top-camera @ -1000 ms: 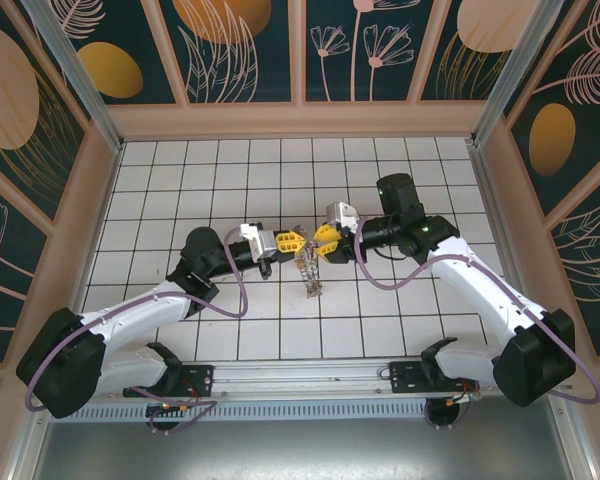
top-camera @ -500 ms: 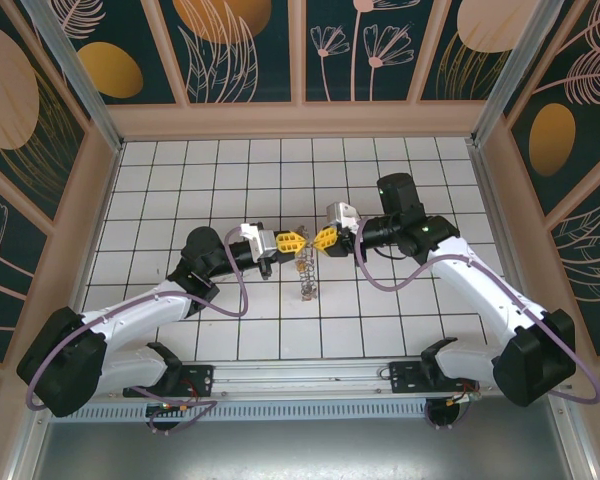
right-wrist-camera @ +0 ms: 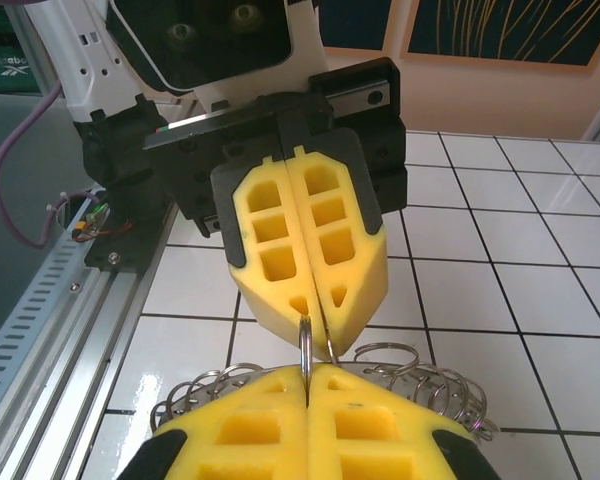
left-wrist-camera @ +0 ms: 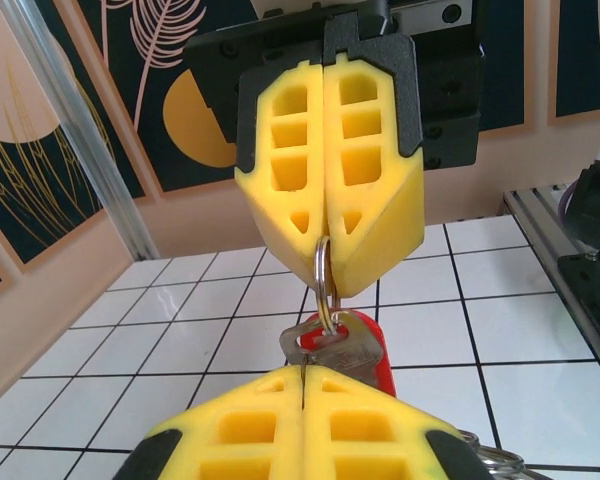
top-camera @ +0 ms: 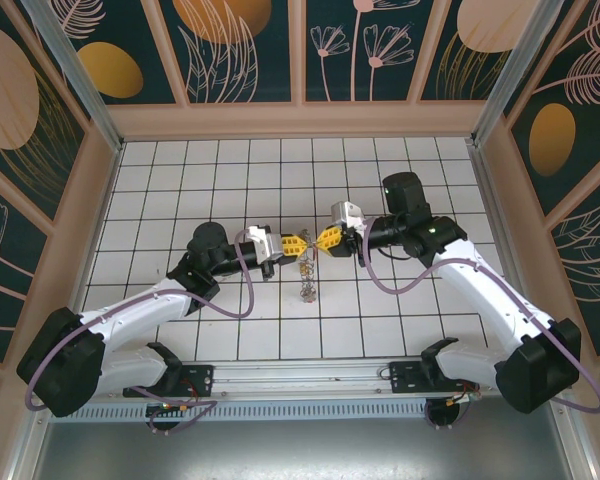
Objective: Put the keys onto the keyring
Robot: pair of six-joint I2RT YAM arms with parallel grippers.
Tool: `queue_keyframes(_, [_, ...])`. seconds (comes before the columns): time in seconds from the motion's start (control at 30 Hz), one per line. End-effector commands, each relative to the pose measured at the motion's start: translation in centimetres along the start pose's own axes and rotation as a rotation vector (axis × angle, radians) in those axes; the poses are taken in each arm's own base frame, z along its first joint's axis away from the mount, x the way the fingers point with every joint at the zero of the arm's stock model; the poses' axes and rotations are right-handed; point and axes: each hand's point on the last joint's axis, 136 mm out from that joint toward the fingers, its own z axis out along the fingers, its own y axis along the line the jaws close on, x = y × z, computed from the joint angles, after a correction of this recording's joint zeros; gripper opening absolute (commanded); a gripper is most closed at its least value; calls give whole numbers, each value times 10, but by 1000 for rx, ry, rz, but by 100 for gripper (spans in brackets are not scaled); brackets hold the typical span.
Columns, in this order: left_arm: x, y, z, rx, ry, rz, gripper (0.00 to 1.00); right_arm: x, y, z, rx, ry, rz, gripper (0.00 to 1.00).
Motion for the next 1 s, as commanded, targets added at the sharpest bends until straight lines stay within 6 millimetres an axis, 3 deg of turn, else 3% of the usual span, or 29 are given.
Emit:
queue_keyframes(0.0, [-29, 7, -3, -33, -94, 44, 0, -11, 7, -4, -34, -30, 6, 0])
queue_keyframes(0.37, [-37, 6, -3, -22, -135, 34, 0, -9, -4, 0, -39, -63, 299, 0])
queue_keyframes(0.97, [-44, 6, -3, -17, -180, 27, 0, -8, -9, -4, -126, -128, 518, 0])
